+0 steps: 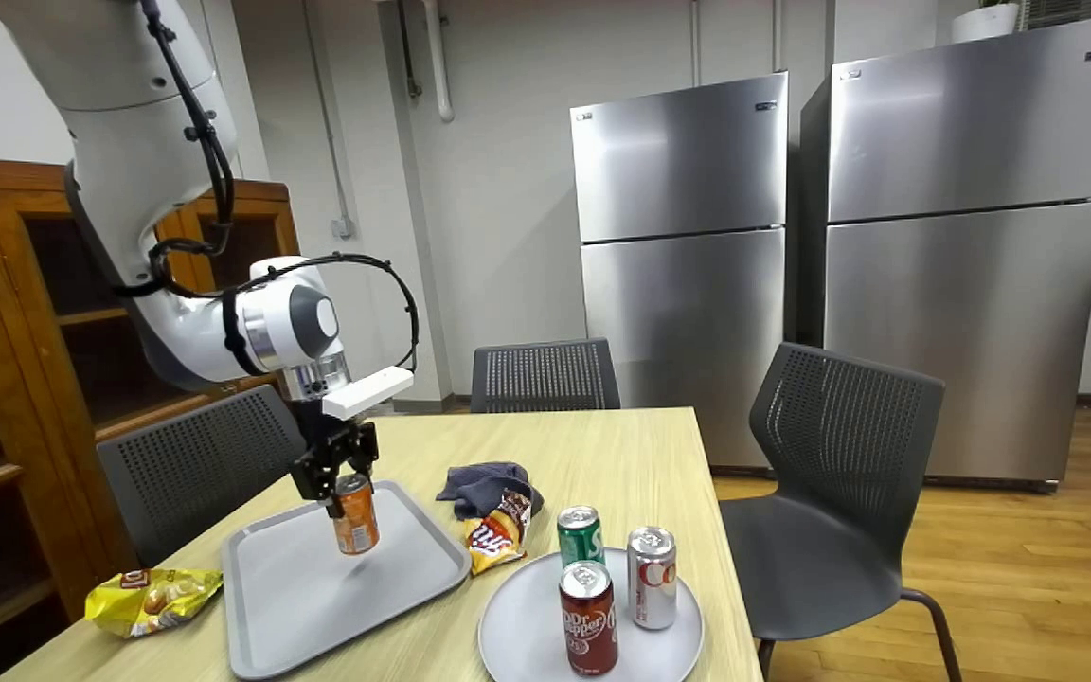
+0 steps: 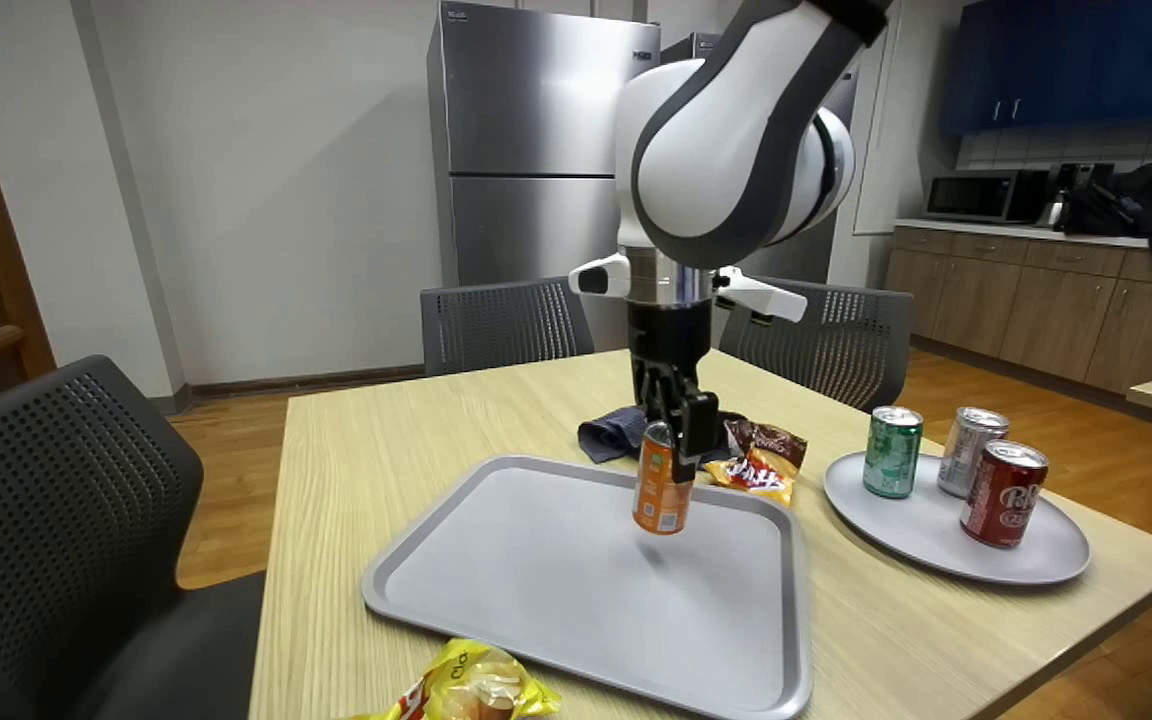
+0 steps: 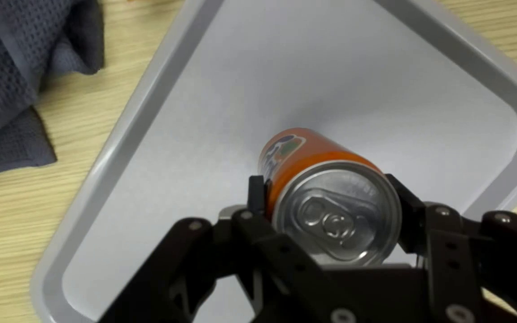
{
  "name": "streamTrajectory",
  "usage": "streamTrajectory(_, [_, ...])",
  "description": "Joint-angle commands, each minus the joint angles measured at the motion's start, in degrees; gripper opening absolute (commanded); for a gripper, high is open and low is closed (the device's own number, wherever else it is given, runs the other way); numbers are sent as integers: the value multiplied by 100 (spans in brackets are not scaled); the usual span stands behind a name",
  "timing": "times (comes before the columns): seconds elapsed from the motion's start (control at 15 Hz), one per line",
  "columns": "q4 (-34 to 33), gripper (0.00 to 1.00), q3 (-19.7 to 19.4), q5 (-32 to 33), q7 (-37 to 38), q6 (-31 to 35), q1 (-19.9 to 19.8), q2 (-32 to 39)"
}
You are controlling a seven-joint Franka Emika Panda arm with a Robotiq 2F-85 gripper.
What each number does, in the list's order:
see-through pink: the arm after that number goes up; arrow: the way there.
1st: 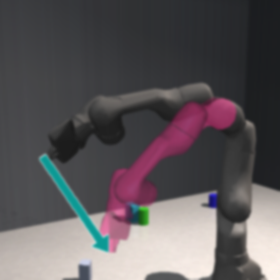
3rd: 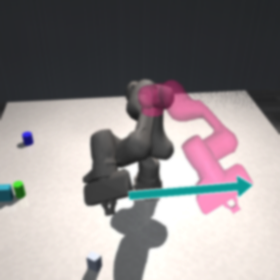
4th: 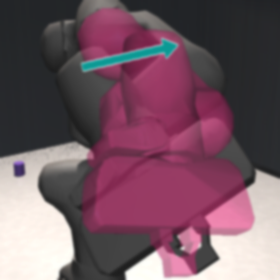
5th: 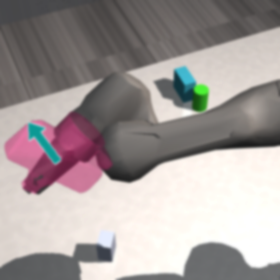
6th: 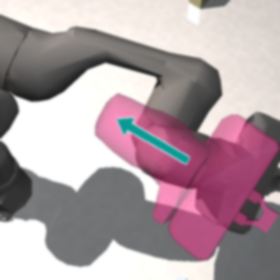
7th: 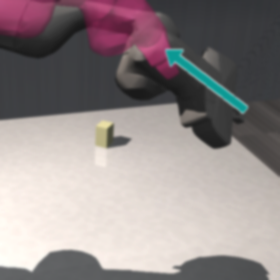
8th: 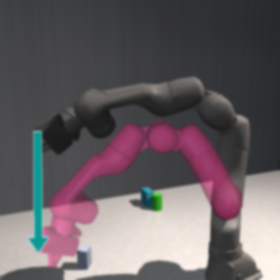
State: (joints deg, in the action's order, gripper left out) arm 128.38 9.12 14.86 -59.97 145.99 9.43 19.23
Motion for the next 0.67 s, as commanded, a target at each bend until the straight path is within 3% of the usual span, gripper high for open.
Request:
streamTrajectory(0.0, [-580, 38, 138, 190, 302, -409, 177, 329])
streamTrajectory(0.6, [-1112, 38, 173, 619, 1049, -692, 667, 878])
